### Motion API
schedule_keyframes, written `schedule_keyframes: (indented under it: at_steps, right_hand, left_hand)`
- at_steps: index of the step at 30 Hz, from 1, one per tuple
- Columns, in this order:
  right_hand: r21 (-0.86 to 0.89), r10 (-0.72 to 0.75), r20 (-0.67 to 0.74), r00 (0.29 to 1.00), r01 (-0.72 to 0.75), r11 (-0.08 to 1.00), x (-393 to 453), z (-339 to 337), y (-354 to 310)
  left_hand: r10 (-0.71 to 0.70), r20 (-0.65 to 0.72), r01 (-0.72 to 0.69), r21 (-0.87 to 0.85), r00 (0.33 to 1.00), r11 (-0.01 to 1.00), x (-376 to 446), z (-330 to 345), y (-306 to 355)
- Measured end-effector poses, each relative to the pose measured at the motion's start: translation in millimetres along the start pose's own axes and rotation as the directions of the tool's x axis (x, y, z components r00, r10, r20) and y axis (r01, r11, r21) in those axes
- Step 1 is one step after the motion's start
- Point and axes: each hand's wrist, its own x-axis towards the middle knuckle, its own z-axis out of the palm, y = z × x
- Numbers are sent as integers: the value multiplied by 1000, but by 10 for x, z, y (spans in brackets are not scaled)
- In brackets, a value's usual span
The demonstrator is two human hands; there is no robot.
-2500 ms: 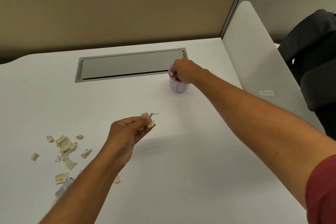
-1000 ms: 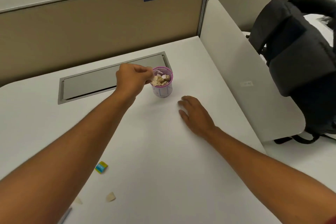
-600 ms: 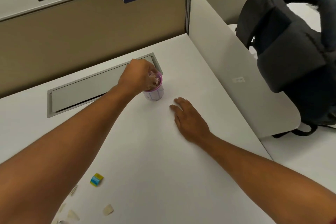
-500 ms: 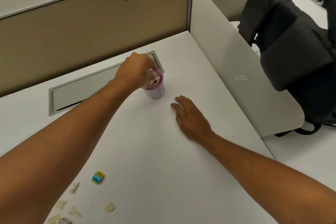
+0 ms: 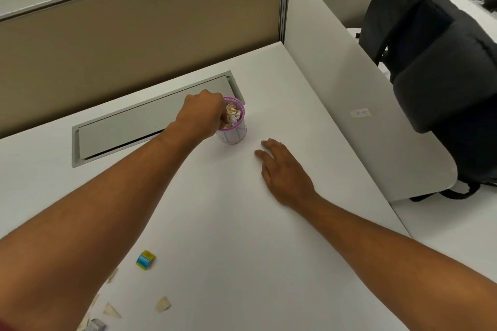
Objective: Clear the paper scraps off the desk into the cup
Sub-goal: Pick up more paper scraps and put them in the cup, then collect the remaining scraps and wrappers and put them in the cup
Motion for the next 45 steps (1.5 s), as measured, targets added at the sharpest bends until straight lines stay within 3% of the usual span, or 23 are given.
schedule_keyframes:
  at_steps: [6,10,18,22,24,27,30,34,37,40,45]
  right_hand:
    - [18,13,20,1000,-13,1000,8,0,18]
    - [24,15,34,999,-16,1000,-5,-32,5]
    - [-45,45,46,998,-43,998,-38,-89,-111]
    - [-188,93,77,993,-77,979,-43,-76,-282]
    - [-222,50,103,993,-26,975,-144,-53,-541]
    - [-44,5,190,982,3,999,-456,29,-1049]
    - [203,-16,394,919,-70,977,-902,142,-1608]
    - [319,-26,536,844,-174,932,-1347,382,-2296]
    - [353,51,536,843,-279,893,-1411,601,-2697]
    - [363,58,496,866,-267,893,-1319,765,-3034]
    - [380,72,448,891,-263,887,-1006,984,-3567]
  left_hand:
    - [19,13,-19,-29,1000,999,60,15,-20]
    - [9,-55,-16,-125,998,992,-63,-145,-128]
    - [-72,-237,-37,-423,969,905,-1171,-45,-649]
    - [-264,-174,128,-550,949,825,-2045,435,-1176]
    - [-372,-111,235,-602,922,763,-2498,718,-1428]
    - [-519,-25,377,-657,855,652,-3153,1117,-1725]
    - [-652,73,555,-600,755,576,-3708,1469,-1967]
    - [-711,308,712,-594,632,375,-4204,1814,-2103]
    - [-610,430,680,-685,665,259,-4348,1914,-2048]
    - [-540,394,606,-738,744,296,-4351,1972,-1956]
    - [-504,304,494,-816,809,301,-4186,1969,-2000]
